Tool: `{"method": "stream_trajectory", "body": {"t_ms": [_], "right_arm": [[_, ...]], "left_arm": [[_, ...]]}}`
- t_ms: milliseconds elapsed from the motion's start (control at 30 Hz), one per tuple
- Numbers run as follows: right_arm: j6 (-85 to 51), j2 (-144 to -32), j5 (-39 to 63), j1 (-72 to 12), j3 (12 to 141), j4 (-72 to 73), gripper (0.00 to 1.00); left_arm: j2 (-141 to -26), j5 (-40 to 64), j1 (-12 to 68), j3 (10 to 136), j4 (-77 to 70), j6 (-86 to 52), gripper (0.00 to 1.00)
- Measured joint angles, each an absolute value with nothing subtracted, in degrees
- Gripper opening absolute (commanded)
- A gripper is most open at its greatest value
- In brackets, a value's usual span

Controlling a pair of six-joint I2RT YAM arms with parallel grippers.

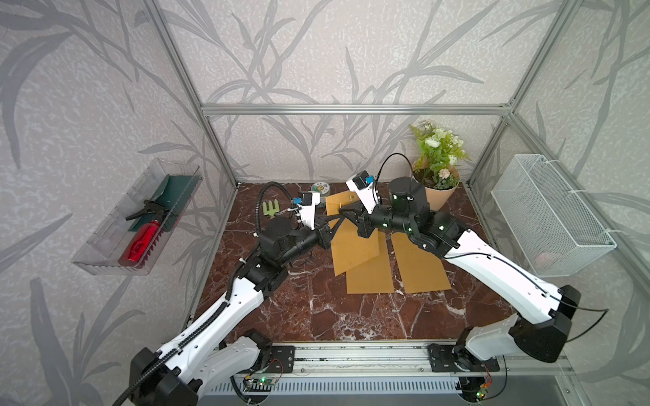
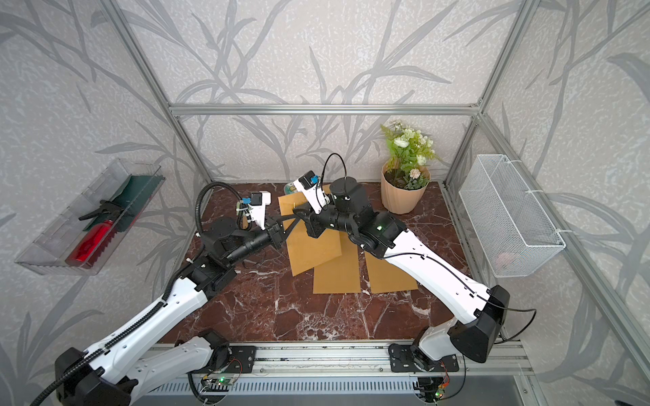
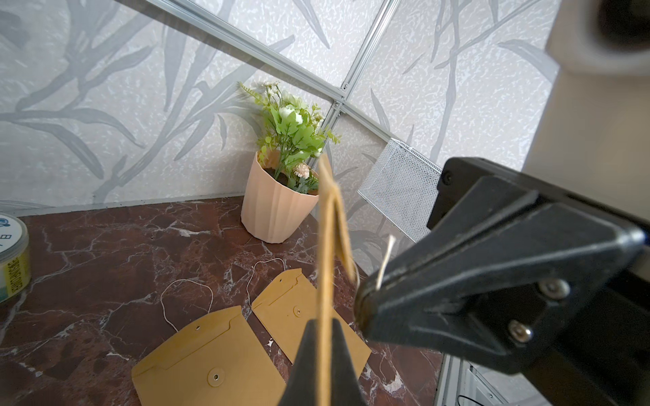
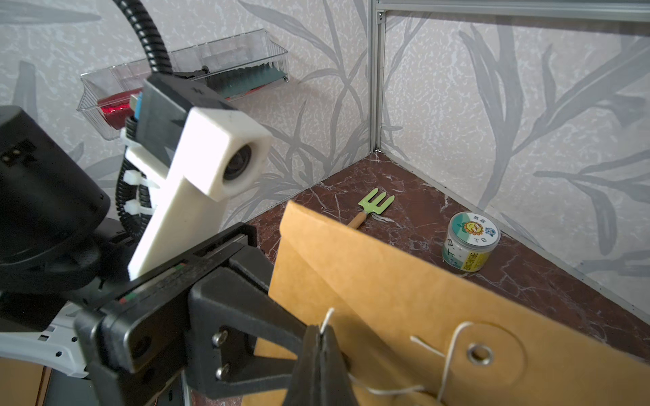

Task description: Open the file bag

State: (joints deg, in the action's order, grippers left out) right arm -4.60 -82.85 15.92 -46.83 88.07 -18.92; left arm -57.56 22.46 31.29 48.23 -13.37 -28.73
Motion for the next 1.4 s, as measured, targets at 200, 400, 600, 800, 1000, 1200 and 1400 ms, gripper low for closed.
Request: {"method": "stream_trajectory", "body": {"t_ms": [200,400,600,800,1000,1200,1400], "right_arm": [[-5.0,-82.1,15.5,-46.8,85.9,-18.1,0.00],[-5.4,-81.1,15.3,-46.9,83.7,-17.7,0.00],[-5.9,-80.3,14.9,-46.9,82.4,-17.3,0.00],[-6.0,-79.7,14.4,-46.9,81.3,-17.0,0.00],[-6.0,-79.7,13.9,-46.8,80.5,-17.0,0.00],[-6.0,-79.6,13.8,-46.9,80.4,-16.9,0.00],[-6.0,-79.4,13.5,-46.8,79.5,-16.9,0.00]], "left_arm": [[-57.6,21.1,31.3,48.2,-13.9,-28.8,0.00],[-57.5,20.3,31.3,48.2,-14.5,-28.7,0.00],[-57.5,19.5,31.3,48.2,-15.2,-28.7,0.00],[-57.5,19.4,31.3,48.2,-15.5,-28.7,0.00],[-57.5,19.3,31.3,48.2,-15.6,-28.7,0.00],[-57.5,19.3,31.3,48.2,-16.2,-28.8,0.00],[-57.5,19.3,31.3,48.2,-16.3,-28.8,0.00]]}}
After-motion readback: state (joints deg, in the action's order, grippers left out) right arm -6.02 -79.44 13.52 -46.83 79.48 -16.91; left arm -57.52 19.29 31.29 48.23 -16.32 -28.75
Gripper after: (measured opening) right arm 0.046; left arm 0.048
